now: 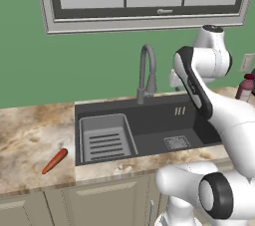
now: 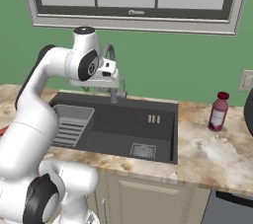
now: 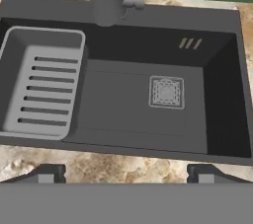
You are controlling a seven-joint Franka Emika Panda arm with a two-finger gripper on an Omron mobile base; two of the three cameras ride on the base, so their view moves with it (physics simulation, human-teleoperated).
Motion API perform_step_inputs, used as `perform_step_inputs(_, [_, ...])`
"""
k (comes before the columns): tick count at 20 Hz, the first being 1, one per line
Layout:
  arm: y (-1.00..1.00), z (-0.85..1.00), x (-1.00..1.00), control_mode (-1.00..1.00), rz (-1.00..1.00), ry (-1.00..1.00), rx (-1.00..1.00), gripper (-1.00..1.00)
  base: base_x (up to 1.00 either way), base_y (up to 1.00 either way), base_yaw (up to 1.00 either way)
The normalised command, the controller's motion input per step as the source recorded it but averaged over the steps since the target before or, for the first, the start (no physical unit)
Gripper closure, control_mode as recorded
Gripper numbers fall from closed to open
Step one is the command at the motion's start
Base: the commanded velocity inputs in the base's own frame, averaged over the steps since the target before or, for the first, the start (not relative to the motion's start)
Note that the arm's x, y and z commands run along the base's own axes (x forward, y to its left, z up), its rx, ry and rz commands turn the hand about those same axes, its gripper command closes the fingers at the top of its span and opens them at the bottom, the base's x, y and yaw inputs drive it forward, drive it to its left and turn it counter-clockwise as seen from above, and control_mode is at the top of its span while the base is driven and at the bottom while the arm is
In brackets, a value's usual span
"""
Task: Turn on the sink faucet. Then move the carrot from the counter to the sink. Turn off the sink. Move the vegetable from the sink to the pot next to the stove. Finally move the pot to the rear right burner.
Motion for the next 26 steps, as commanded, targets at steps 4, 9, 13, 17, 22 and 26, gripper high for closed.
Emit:
perform_step_inputs(4, [-0.52, -0.35, 0.06, -1.00, 0.00, 0.00, 0.00, -1.00, 0.00, 0.00, 0.00])
perform_step_inputs(9, [-0.20, -0.26, 0.19, -1.00, 0.00, -0.01, 0.00, -1.00, 0.00, 0.00, 0.00])
perform_step_inputs(13, [-0.18, -0.33, 0.29, -1.00, 0.01, 0.00, 0.00, -1.00, 0.00, 0.00, 0.00])
perform_step_inputs(17, [-0.15, -0.43, 0.31, -1.00, 0.02, -0.07, 0.05, -1.00, 0.00, 0.00, 0.00])
perform_step_inputs(22, [0.00, -0.18, 0.05, -1.00, 0.03, -0.15, 0.05, -1.00, 0.00, 0.00, 0.00])
perform_step_inputs(26, [0.00, -0.01, -0.14, -1.00, 0.03, -0.17, 0.05, -1.00, 0.00, 0.00, 0.00])
